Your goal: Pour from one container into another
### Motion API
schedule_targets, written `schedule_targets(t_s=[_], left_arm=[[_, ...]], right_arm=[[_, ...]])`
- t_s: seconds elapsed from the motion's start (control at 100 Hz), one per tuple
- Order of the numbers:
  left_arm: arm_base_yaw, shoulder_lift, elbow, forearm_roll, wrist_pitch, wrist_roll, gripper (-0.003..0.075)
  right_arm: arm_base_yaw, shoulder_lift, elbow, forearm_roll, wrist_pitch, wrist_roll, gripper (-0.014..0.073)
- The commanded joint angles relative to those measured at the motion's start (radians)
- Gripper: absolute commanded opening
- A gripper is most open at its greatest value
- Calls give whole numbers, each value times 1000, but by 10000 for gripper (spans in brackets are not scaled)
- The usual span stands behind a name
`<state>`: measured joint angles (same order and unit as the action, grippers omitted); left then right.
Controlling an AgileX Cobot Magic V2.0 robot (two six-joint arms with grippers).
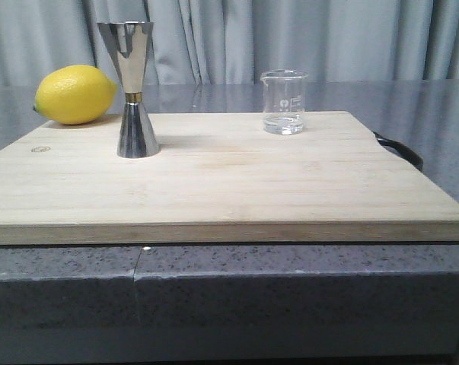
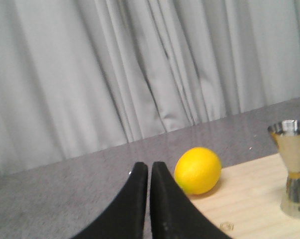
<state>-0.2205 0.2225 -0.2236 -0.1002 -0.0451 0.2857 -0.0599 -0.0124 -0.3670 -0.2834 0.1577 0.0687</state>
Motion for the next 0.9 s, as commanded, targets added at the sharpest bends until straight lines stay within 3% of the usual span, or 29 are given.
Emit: schedule_targets(t_s=[0.0, 0.32, 0.56, 0.89], left_arm=[[48, -65, 51, -10, -74, -5, -19], [197, -255, 242, -16, -72, -14, -19], [202, -251, 264, 21, 15, -74, -19], [202, -251, 264, 12, 15, -83, -19]], right_arm=[[-6, -13, -22, -4, -65, -2, -72], [-6, -13, -22, -4, -65, -2, -72], [-6, -13, -22, -4, -65, -2, -72], [-6, -13, -22, -4, -65, -2, -72]])
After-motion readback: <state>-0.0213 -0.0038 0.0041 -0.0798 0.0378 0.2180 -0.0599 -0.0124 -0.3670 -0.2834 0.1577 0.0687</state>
